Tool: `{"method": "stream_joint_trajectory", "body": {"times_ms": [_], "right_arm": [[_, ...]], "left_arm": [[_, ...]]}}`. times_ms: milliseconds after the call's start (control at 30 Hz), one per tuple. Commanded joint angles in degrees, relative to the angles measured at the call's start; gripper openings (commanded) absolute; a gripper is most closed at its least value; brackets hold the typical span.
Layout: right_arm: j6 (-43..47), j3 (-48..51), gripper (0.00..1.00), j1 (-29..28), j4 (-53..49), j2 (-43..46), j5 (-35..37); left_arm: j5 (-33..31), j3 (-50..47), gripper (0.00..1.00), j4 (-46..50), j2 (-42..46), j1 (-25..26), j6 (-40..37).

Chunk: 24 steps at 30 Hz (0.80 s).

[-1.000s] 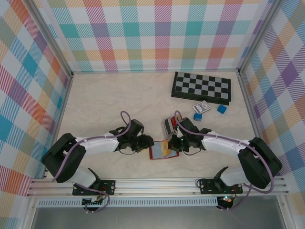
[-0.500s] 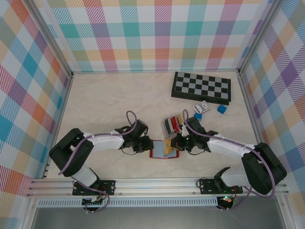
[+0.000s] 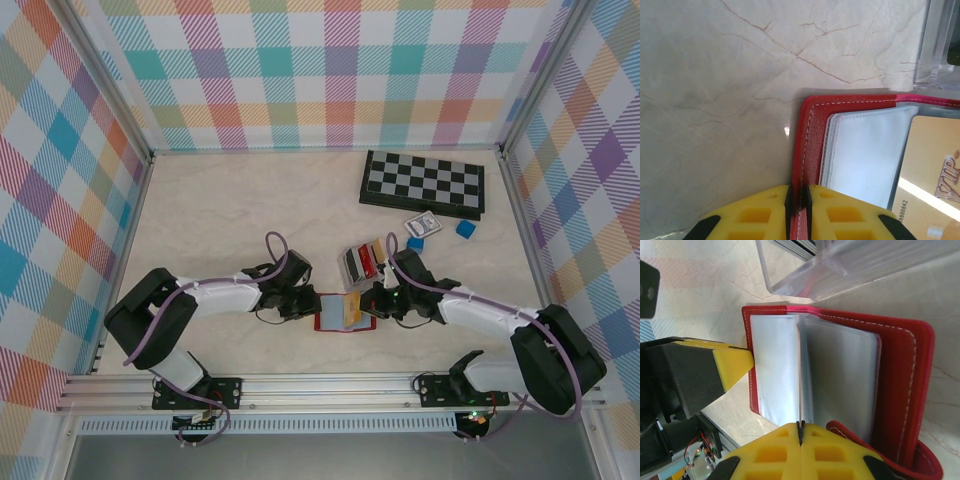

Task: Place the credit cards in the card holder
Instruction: Insert the credit card into the card slot.

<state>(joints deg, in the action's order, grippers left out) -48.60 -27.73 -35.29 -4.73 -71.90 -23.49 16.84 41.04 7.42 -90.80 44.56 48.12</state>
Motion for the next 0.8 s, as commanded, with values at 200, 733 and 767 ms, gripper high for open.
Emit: {"method": "stream_joint_trajectory", "body": {"times_ms": [200,733,767], "right_arm": [[-0.2,2.1,0.00,-0.5,4.4,-4.4,-0.5],[-2.7,5.4,0.01,-1.7,4.4,1.3,1.4],[-3.3,5.7,0.01,-1.7,4.5,1.4,1.1]], "left_arm": [[1.4,1.1,0.15,-0.3,-2.7,1.7,-0.5],[3.5,1.5,0.06,-0.3,-3.6,3.7,-1.4],[3.9,1.6,0.06,-0.7,-3.7,3.9,-1.4]]}}
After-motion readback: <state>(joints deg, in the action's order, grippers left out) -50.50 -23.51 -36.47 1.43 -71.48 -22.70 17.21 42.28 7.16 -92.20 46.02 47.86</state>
